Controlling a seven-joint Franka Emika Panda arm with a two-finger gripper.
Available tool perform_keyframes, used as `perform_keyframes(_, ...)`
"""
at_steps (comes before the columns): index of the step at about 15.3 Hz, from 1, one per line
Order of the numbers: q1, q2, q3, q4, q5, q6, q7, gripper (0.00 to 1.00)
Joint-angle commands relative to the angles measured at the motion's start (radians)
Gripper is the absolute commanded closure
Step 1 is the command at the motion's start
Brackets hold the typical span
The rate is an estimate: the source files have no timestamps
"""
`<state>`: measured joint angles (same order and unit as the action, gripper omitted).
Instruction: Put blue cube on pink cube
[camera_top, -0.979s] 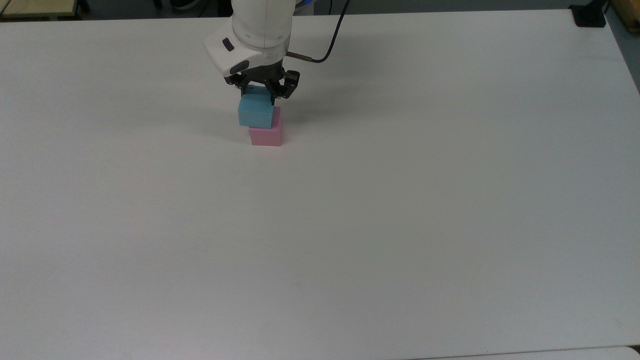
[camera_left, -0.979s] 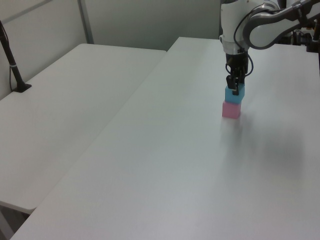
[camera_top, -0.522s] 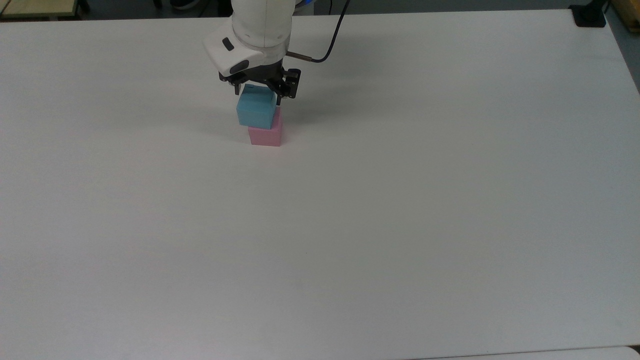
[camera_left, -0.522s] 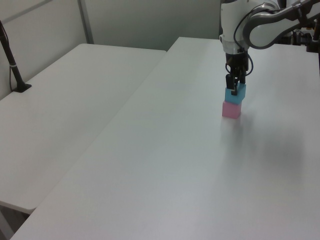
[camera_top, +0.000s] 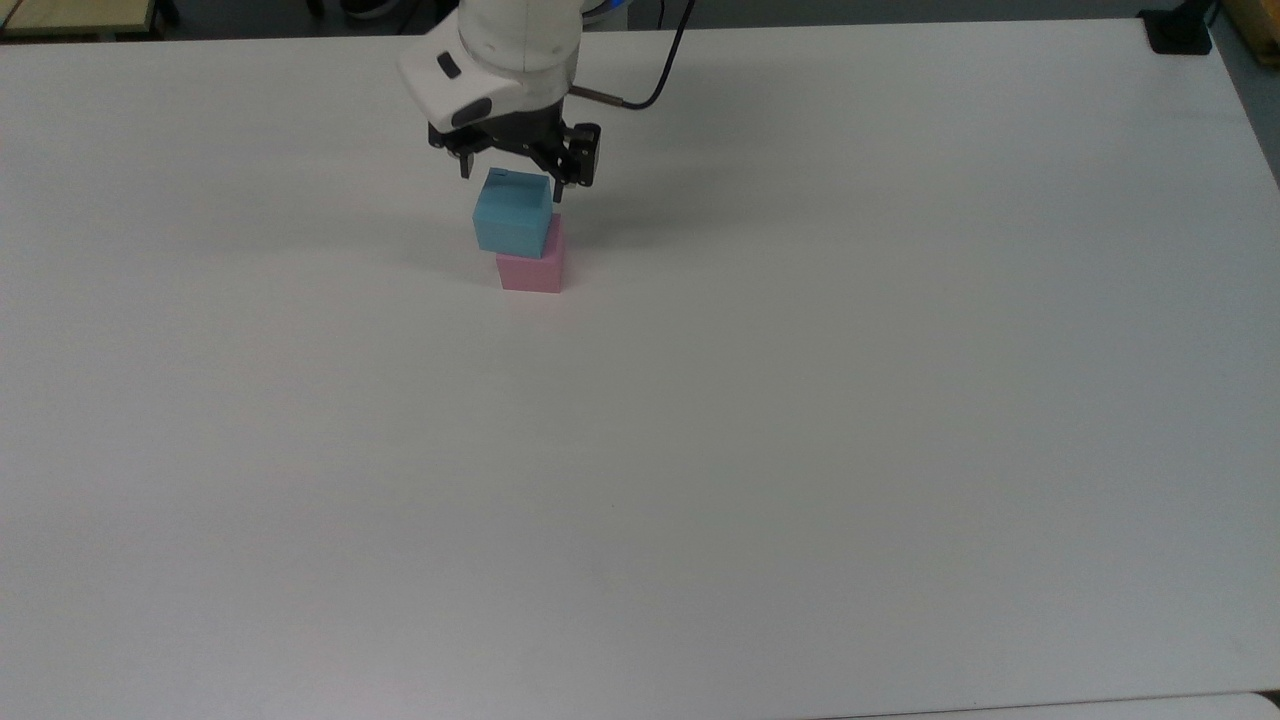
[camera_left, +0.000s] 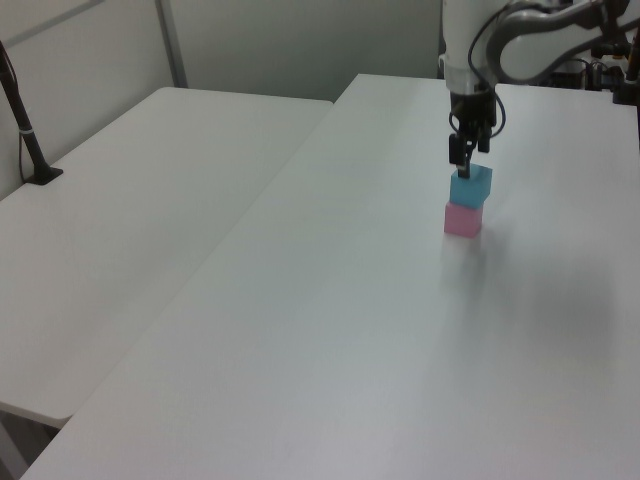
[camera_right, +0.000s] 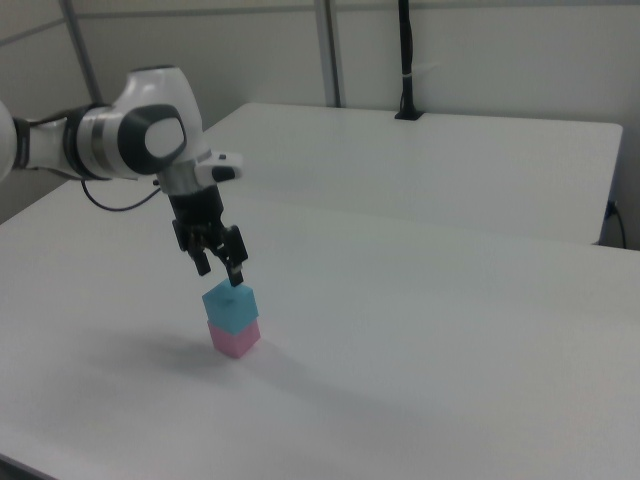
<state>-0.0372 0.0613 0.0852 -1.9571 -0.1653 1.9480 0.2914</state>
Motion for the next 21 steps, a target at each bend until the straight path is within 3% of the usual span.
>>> perform_keyframes(1,-0.021,-0.040,-0.001,0.111,0.055,-0.118,0.002,0.00)
perform_keyframes(6,-0.044,-0.067,-0.009,0.233,0.104,-0.259,-0.003,0.00)
perform_keyframes(10,-0.040,-0.112,-0.027,0.242,0.105,-0.270,-0.058,0.00)
perform_keyframes(13,-0.046,-0.109,-0.032,0.276,0.105,-0.270,-0.197,0.00)
perform_keyframes(16,-0.046,-0.110,-0.077,0.297,0.107,-0.271,-0.325,0.00)
perform_keyframes(21,-0.047,-0.110,-0.119,0.299,0.147,-0.262,-0.327,0.00)
